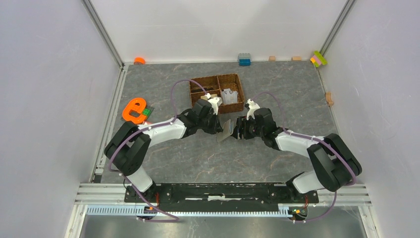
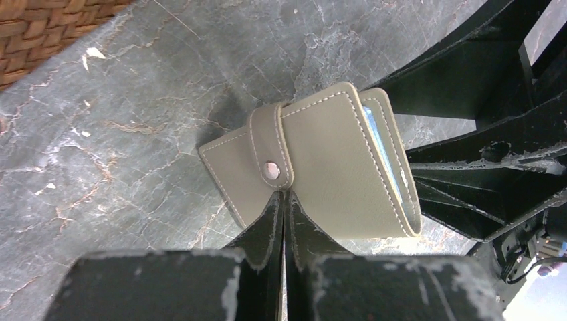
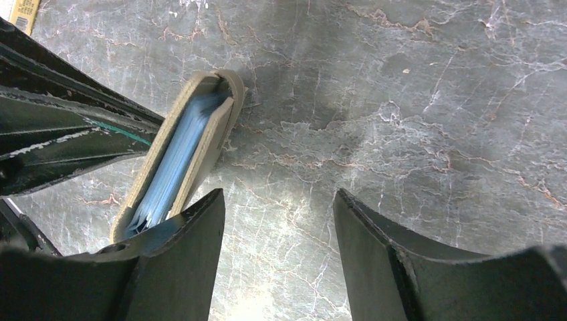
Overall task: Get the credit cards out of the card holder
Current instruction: Pick up the card holder from the center of the board.
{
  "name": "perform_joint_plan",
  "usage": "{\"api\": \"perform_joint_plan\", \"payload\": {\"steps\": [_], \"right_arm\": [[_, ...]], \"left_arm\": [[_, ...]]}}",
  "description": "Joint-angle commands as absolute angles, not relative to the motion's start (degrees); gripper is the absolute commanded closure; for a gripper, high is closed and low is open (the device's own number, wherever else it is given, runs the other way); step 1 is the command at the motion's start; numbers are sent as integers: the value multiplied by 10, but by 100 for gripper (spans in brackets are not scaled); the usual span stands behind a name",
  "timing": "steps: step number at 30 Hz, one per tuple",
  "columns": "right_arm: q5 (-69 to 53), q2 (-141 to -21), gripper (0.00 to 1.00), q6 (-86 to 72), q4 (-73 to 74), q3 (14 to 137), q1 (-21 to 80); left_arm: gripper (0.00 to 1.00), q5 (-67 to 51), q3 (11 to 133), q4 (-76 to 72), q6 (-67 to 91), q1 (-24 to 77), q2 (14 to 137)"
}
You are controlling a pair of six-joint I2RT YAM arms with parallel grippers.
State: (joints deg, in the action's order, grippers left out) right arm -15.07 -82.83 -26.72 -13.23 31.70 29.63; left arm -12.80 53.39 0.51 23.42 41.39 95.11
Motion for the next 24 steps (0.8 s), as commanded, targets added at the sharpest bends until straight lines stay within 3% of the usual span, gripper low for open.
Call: {"api": "perform_joint_plan", "payload": {"steps": [1, 6, 11, 14, 21, 24], "right_arm": [[-158, -808, 34, -261, -153, 335, 299], [-183, -751, 29, -278, -242, 282, 299], [-251, -769, 10, -301, -301, 271, 299], [-266, -788, 5, -307, -307, 276, 299], [-258, -783, 5, -309, -306, 273, 299], [-241, -797, 12, -304, -267, 289, 299]], "left_arm": [[98, -94, 524, -24, 218, 415, 916], [98, -82, 520, -24, 228, 414, 913], [94, -86, 541, -3, 238, 414, 941], [92, -78, 558, 37, 244, 414, 961], [90, -93, 567, 40, 256, 414, 976], [89, -92, 563, 38, 258, 414, 967]]}}
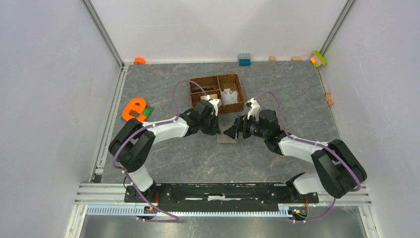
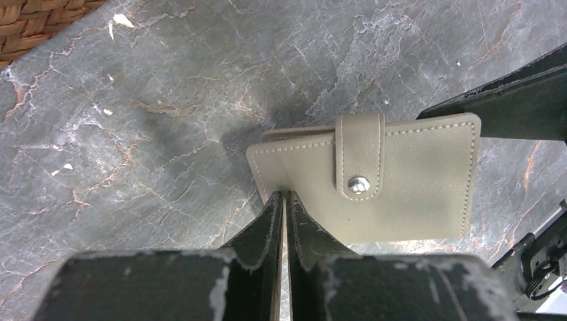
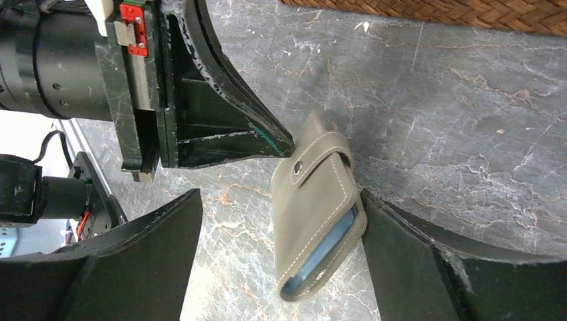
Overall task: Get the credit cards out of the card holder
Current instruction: Pick up the card holder from the center of the board.
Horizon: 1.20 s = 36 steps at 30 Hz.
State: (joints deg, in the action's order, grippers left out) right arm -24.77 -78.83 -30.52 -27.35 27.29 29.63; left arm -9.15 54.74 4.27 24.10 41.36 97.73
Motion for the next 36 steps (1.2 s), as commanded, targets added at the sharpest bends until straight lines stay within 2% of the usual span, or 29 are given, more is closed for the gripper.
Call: {"api": "perform_joint_plan", "payload": {"steps": [1, 6, 12, 18, 24, 31, 36], "right_arm": [[-246, -806, 15, -303, -262, 293, 298], [-264, -819, 34, -310, -273, 295, 299], [-251, -800, 73, -300, -265, 294, 299], [-238, -787, 97, -287, -240, 301, 299], [-222, -751, 100, -286, -256, 285, 296], [-223, -622, 100, -318, -348, 208, 259], [-173, -500, 100, -318, -365, 168, 243]], "left_arm": [[89, -91, 562, 37, 257, 414, 965], [88, -93, 562, 38, 258, 414, 966], [87, -98, 564, 36, 262, 414, 970], [85, -83, 544, 31, 259, 414, 925], [76, -82, 488, -10, 282, 388, 849], [48, -196, 388, -186, 349, 343, 778], [36, -300, 341, -364, 437, 339, 782]]}}
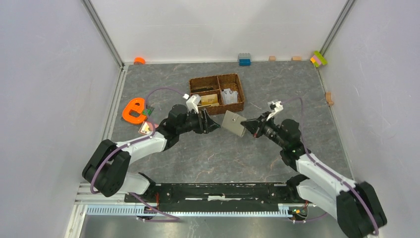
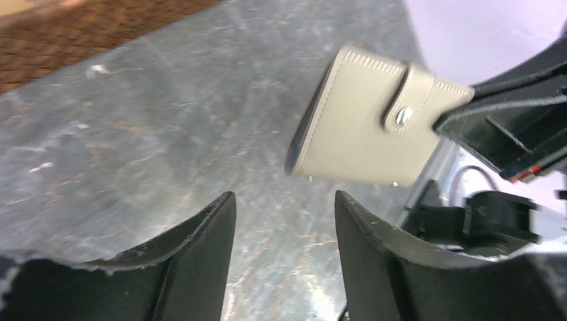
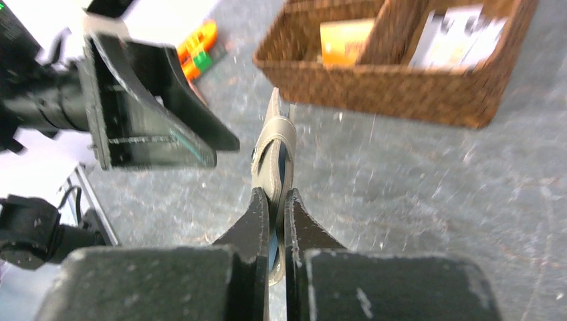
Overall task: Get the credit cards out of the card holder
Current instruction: Pick up the card holder from the center of the board, then open the card holder.
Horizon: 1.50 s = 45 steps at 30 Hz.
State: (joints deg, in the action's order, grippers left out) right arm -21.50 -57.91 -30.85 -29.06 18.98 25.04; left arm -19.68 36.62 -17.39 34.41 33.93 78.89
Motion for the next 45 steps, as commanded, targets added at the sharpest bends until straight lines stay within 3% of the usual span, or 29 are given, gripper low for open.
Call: {"api": "perform_joint_plan", "payload": {"steps": [1, 5, 11, 22, 29, 31, 33, 34, 35, 37, 39, 41, 45], "right_arm": [[-158, -477, 100, -323, -377, 153, 242], [-136, -414, 100, -359, -446, 107, 242], [-181, -414, 100, -388, -492, 104, 243], [-212, -417, 100, -422, -563, 85, 243], [-237, -482, 100, -437, -603, 90, 250], [-233, -498, 100, -430, -586, 98, 253], [-239, -511, 100, -415, -568, 108, 253], [-250, -516, 96, -404, -573, 108, 253], [-258, -518, 84, -390, -577, 109, 253], [-251, -513, 58, -363, -556, 111, 253], [-221, -499, 41, -330, -495, 119, 253], [-184, -482, 33, -288, -431, 133, 253], [-102, -452, 29, -234, -356, 148, 254]], "left_arm": [[35, -311, 334, -395, 453, 339, 785], [30, -335, 322, -466, 491, 338, 790], [23, -367, 298, -592, 545, 339, 799], [26, -399, 320, -610, 579, 343, 845], [41, -440, 337, -653, 590, 357, 861], [53, -437, 336, -637, 575, 357, 853], [75, -431, 337, -614, 558, 356, 842], [84, -427, 337, -598, 549, 356, 836], [90, -423, 339, -583, 538, 356, 829], [93, -412, 341, -542, 518, 355, 819], [95, -396, 345, -502, 499, 355, 810], [96, -381, 355, -440, 471, 355, 799], [94, -342, 370, -339, 420, 355, 773]]}}
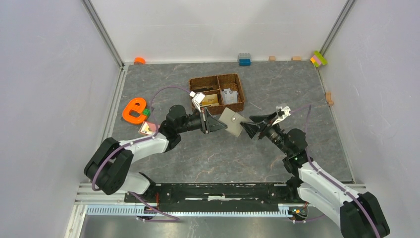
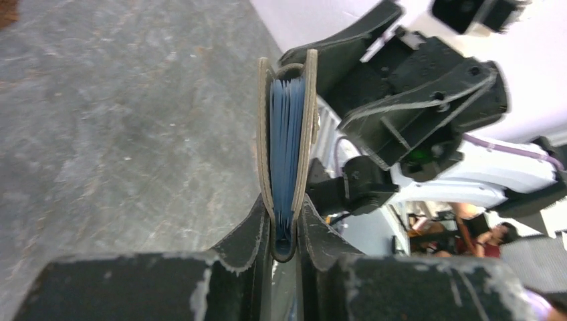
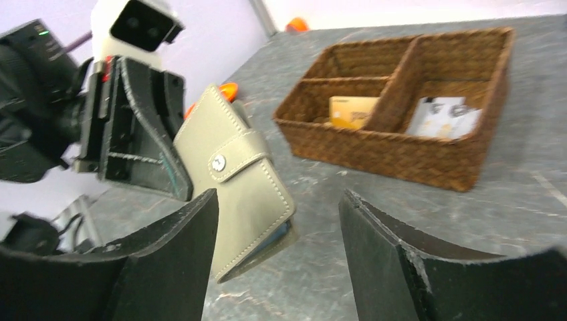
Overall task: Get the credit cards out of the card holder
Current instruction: Open the card holder.
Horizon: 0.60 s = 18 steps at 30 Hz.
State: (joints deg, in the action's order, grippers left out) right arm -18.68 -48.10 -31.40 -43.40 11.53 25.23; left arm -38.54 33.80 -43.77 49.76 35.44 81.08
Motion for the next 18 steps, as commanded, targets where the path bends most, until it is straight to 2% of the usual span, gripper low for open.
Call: {"api": "perform_joint_plan", "payload": {"steps": [1, 9, 18], "right_arm": [[-87, -445, 29, -226, -355, 145, 254], [-78, -470, 25, -179, -363, 158, 300], [-91, -526, 29, -134, -345, 196, 355]], "left_arm": [[93, -333, 374, -314, 411, 356, 766], [93, -315, 388, -258, 378, 359, 753], [93, -337, 406, -255, 377, 374, 781]]}}
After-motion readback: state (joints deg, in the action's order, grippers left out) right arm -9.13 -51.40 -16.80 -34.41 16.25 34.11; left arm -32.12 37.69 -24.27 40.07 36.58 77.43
